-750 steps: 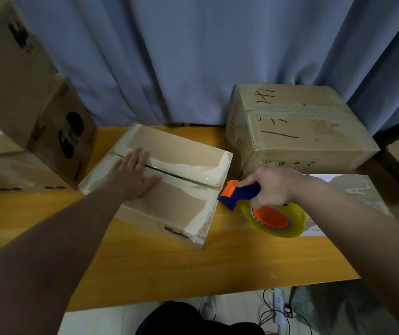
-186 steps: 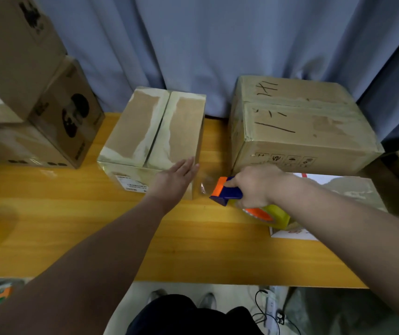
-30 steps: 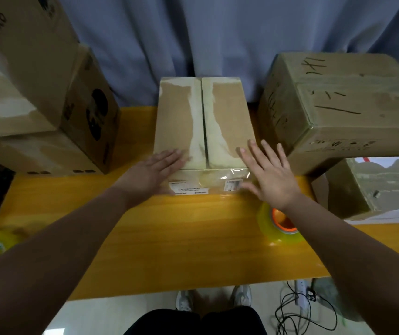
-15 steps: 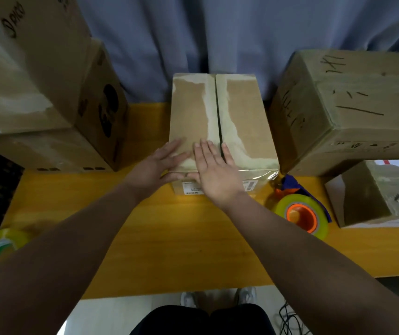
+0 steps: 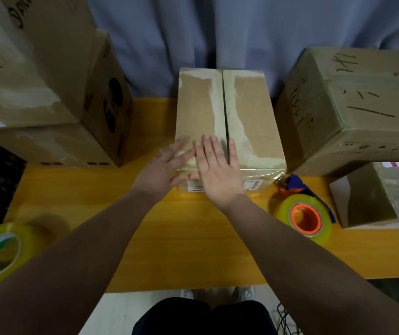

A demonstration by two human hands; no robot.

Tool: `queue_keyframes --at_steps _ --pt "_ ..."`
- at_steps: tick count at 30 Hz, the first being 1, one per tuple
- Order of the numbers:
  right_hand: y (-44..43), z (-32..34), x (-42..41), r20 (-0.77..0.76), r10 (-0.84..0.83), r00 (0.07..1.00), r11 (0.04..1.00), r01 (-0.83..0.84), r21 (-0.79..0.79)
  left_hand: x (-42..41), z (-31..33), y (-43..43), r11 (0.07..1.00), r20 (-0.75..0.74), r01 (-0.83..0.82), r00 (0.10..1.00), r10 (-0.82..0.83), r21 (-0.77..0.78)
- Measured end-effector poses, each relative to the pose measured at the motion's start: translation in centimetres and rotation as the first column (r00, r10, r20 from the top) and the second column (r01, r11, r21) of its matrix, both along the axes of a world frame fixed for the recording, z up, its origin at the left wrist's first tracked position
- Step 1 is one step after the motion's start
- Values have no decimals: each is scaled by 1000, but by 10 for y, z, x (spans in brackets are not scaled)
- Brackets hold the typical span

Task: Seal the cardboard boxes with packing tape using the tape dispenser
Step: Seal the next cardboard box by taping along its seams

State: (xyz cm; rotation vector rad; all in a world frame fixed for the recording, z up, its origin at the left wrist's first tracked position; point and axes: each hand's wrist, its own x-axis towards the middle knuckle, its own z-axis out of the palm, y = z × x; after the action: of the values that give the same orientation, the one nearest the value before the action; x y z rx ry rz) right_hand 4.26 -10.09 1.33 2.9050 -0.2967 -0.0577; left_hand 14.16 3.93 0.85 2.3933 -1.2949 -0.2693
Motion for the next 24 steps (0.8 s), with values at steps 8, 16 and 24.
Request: queue_keyframes --at_steps 8,16,24 --pt "-50 28 -37 128 57 990 960 -90 267 -32 24 -33 993 259 -91 964 68 80" --pt "-113 12 -68 123 -227 966 738 88 669 -41 31 -106 921 239 159 937 -254 357" --pt "-128 -19 -84 367 -112 924 757 -160 634 -43 16 -104 908 429 111 854 -295 404"
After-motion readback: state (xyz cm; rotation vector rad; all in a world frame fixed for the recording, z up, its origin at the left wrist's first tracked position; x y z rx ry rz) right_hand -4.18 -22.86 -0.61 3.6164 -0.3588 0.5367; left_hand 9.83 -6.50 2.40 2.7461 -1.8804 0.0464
